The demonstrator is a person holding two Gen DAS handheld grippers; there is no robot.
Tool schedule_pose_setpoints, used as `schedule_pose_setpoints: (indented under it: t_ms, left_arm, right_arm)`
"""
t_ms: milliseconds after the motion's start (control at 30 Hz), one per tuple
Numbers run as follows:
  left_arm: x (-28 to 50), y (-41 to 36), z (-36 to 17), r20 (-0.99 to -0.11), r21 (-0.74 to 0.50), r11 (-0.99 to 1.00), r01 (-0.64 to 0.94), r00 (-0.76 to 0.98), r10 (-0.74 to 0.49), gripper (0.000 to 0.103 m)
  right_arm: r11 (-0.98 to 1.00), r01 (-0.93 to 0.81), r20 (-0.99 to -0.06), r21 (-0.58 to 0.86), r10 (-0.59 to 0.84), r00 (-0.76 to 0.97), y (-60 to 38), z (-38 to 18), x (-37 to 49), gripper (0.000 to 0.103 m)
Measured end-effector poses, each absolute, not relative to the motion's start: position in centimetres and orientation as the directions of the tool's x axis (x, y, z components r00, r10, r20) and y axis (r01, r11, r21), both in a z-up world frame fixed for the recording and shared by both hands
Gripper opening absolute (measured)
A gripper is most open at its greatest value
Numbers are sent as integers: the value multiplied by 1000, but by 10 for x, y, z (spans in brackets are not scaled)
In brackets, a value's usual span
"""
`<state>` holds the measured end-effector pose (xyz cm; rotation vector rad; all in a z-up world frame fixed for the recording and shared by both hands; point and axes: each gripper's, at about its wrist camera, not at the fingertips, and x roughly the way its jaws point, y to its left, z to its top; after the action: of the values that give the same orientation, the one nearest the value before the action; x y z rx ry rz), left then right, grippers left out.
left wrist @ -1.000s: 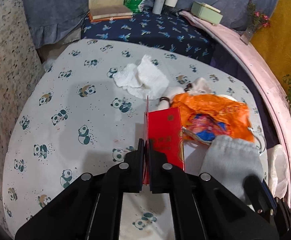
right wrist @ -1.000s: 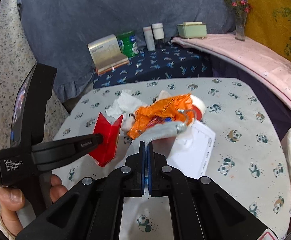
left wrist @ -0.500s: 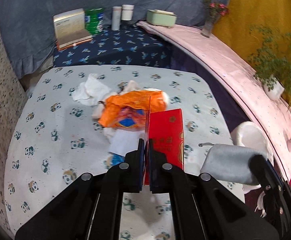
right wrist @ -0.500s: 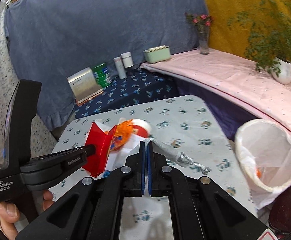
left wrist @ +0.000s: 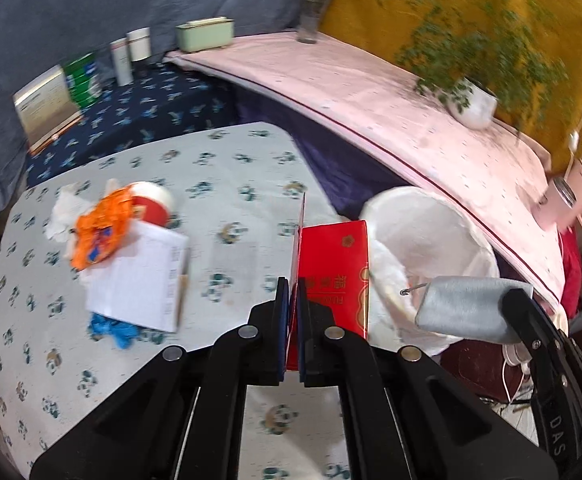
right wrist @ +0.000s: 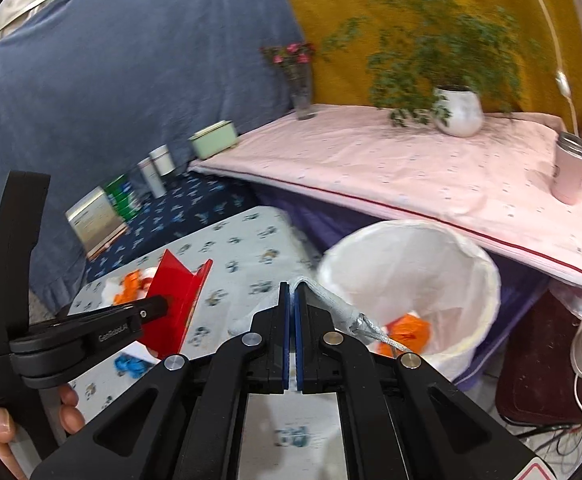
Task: Collect trash
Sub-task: 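Carry the box and pouch to the bin while the left tool releases the box inside, then open the right tool to drop the grey pouch into the bin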
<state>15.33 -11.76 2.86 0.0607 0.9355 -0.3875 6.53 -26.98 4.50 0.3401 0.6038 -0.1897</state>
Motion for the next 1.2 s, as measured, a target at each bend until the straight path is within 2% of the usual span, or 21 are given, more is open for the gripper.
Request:
schedule_pose_setpoints:
  t_ms: [300,700,767,800,833,900,1200]
  left_arm:
    - [153,-203,13,-817,-106,872,477,458,-350,3]
    - [168,-284,-10,-830,-128,802,584,380,-409,5]
    - [172,-291,-12,-831,-133,797,589,372,-413,10]
    - [174,-293,-13,-831,-137,796,589,369,-416,22]
    - [176,-294,-13,-826,-140,797,587,374,-421,40]
    - [177,-292,-11,-812,-130,808,574,406,-419,66]
    - [187,-272,-6,-791,-71,834,547,479,-381,67]
  right_arm:
    - [864,408,-597,295,-167,785,-348,27,43,2]
    - [835,461,-623,300,-195,758,-394,6,53,2]
    - [833,466,-630,298,-196,752,-399,2,57,2]
    - [832,468,-632,297,-196,750,-402,0,60,2]
    - [832,468,-634,297,-195,749,-403,-1,62,2]
    - [834,467,-636,295,-193,747,-405,-3,66,2]
    - [849,441,-644,291,-168,747,-397,-9,91,2]
